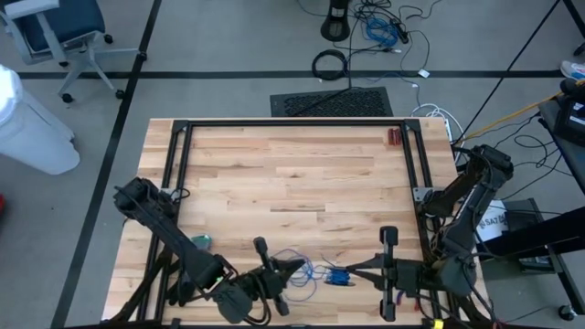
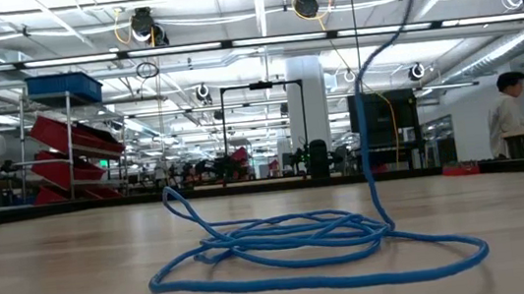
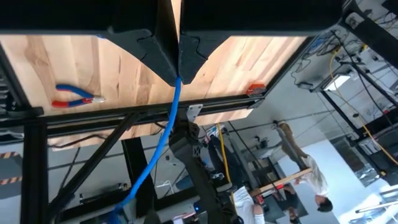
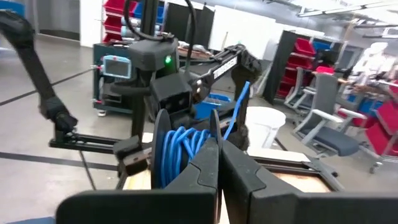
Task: Coil cords
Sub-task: Coil the blue wire onto the spool
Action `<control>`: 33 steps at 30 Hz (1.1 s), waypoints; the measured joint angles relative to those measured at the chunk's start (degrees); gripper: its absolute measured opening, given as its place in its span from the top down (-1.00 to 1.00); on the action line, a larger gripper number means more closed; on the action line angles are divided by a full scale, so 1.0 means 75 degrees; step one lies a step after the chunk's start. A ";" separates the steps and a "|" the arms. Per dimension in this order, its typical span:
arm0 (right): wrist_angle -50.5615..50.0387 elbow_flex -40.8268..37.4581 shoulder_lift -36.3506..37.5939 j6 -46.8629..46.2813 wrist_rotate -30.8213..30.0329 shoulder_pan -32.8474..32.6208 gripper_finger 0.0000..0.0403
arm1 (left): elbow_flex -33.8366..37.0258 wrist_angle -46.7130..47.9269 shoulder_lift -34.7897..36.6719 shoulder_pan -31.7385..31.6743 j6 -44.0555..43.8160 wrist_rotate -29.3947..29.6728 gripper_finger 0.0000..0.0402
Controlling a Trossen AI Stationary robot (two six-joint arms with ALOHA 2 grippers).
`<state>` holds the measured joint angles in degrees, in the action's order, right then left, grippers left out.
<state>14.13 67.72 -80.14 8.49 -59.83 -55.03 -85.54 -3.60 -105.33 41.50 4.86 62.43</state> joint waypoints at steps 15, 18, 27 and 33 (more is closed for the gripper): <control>-0.0766 0.0000 0.0000 -0.0907 0.1032 0.0636 1.00 | 0.0000 0.0572 0.0176 0.0127 -0.0661 -0.0475 0.99; -0.0765 0.0002 0.0000 -0.0910 0.1030 0.0636 1.00 | 0.0000 0.1173 0.0313 0.0077 -0.1457 -0.0917 0.99; -0.1047 0.0003 0.0000 -0.1119 0.1030 0.0680 1.00 | 0.0000 0.1686 0.0436 0.0034 -0.2215 -0.1553 0.99; -0.1455 0.0000 0.0000 -0.1475 0.1038 0.0784 1.00 | 0.0000 0.1804 0.0486 0.0026 -0.2336 -0.1593 0.99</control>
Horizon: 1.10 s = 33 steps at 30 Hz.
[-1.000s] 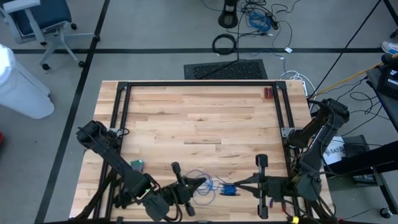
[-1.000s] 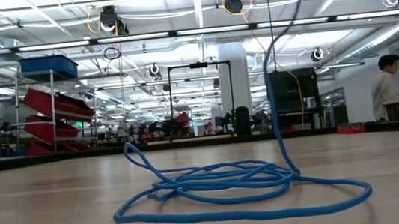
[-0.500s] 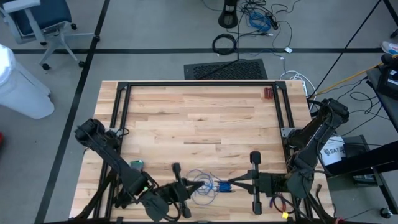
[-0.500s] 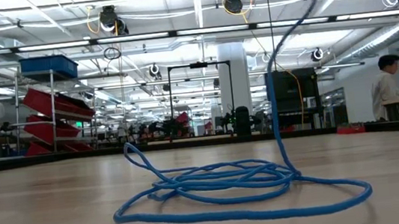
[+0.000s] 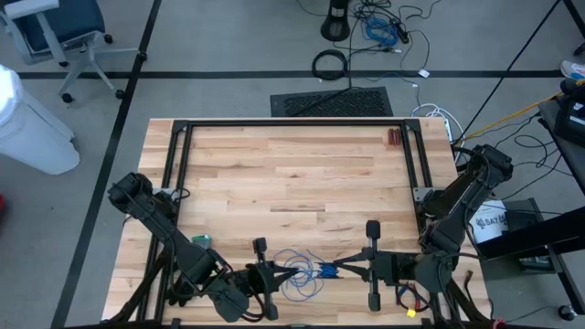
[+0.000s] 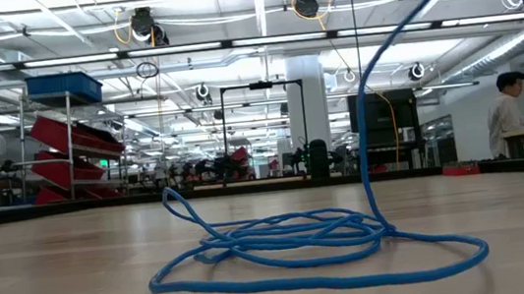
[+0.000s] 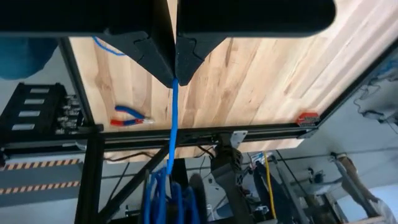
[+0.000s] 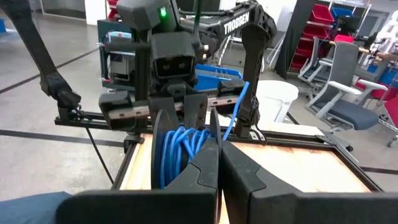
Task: Coil cords
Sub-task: Coil the blue wire onto the spool
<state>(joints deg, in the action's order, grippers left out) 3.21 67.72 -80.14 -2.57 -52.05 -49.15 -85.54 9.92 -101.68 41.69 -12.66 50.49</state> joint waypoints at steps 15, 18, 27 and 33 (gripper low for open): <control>-0.0814 0.0003 -0.0003 0.0207 0.0353 0.0479 1.00 | 0.0000 0.0555 0.0480 0.0044 -0.1275 0.0028 0.99; -0.0897 0.0003 -0.0075 0.0358 0.0344 0.0554 1.00 | 0.0000 0.0554 0.0483 0.0042 -0.1275 0.0018 0.99; -0.1109 0.0003 -0.0470 0.0564 -0.0263 0.0770 1.00 | 0.0000 0.0471 0.0483 -0.0173 -0.1489 -0.0242 0.99; -0.1113 0.0002 -0.0731 0.0693 -0.1111 0.0809 1.00 | 0.0000 0.0458 0.0483 -0.0640 -0.1878 -0.0655 0.99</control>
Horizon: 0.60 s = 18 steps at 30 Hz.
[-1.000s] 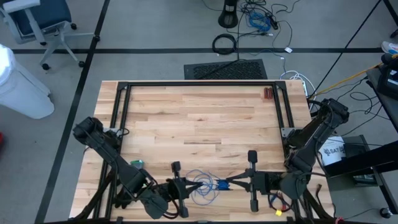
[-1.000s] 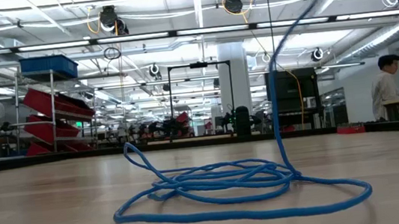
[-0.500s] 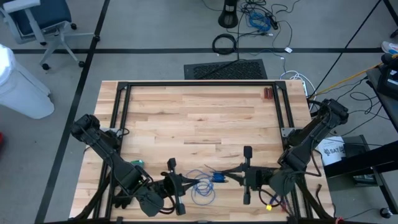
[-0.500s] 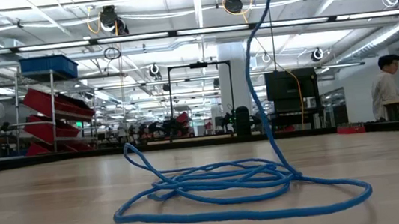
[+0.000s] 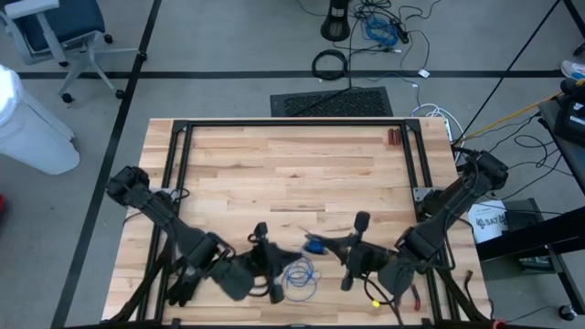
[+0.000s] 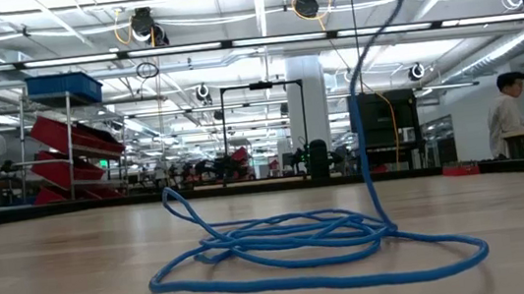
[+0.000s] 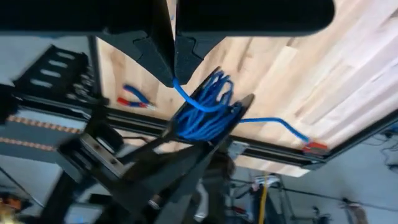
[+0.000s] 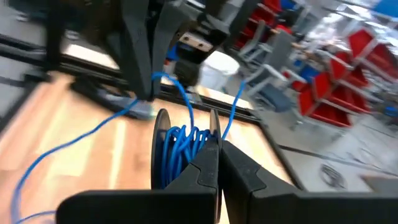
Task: Coil cords
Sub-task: Coil the blue wire onto the spool
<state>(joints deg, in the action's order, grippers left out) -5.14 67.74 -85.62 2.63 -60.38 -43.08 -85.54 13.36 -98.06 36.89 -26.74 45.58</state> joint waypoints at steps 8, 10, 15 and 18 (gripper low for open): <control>0.0024 0.0000 -0.0085 -0.0398 -0.1186 0.0003 1.00 | 0.0000 -0.0605 0.0000 -0.0715 0.0005 -0.0660 0.99; 0.0010 0.0000 -0.0085 -0.0507 -0.1425 0.0005 1.00 | 0.0000 -0.0795 0.0000 -0.0853 0.0006 -0.0872 0.99; 0.0006 -0.0001 -0.0082 -0.0778 -0.1601 0.0086 1.00 | 0.0000 -0.1025 0.0000 -0.1058 0.0047 -0.1075 0.99; 0.0031 0.0001 -0.0145 -0.0933 -0.1601 0.0185 1.00 | 0.0000 -0.1424 0.0000 -0.1102 0.0276 -0.1211 0.99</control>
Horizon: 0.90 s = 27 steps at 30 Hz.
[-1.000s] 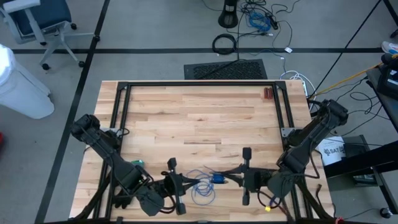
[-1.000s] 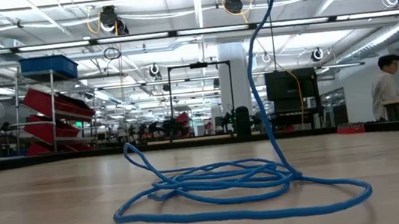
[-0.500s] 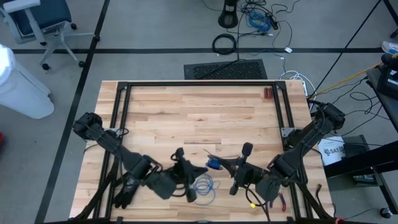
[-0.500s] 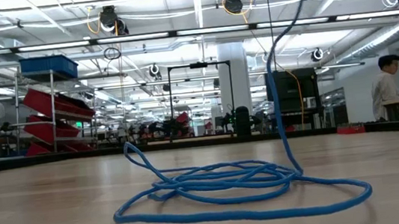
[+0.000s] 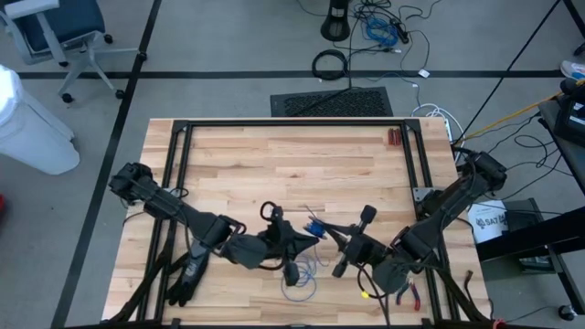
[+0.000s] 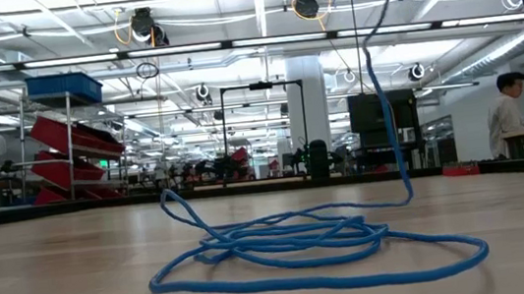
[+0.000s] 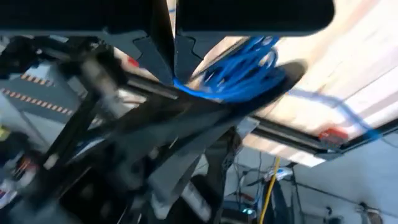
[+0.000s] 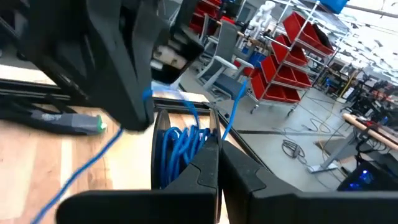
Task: Coil cords
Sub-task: Coil the blue wire onto the spool
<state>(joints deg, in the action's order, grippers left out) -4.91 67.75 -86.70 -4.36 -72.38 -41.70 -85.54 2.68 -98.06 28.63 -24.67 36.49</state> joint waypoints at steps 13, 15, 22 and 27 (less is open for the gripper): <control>0.0055 0.0000 -0.0185 -0.0516 0.0090 0.0263 1.00 | 0.0000 -0.0466 -0.0423 -0.0038 0.0205 -0.0059 0.81; 0.0050 0.0000 -0.0185 -0.0532 0.0095 0.0263 1.00 | 0.0000 -0.0552 -0.0559 -0.0061 0.0211 -0.0061 0.74; 0.0050 0.0000 -0.0182 -0.0524 0.0093 0.0260 1.00 | 0.0000 -0.0765 -0.0861 -0.0065 0.0384 -0.0056 0.66; 0.0048 0.0000 -0.0155 -0.0507 0.0106 0.0260 1.00 | 0.0000 -0.0779 -0.0889 -0.0007 0.0405 -0.0059 0.66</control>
<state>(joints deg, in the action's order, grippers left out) -4.55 67.75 -87.87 -8.16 -71.58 -39.75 -85.54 -3.16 -104.73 28.58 -21.63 36.05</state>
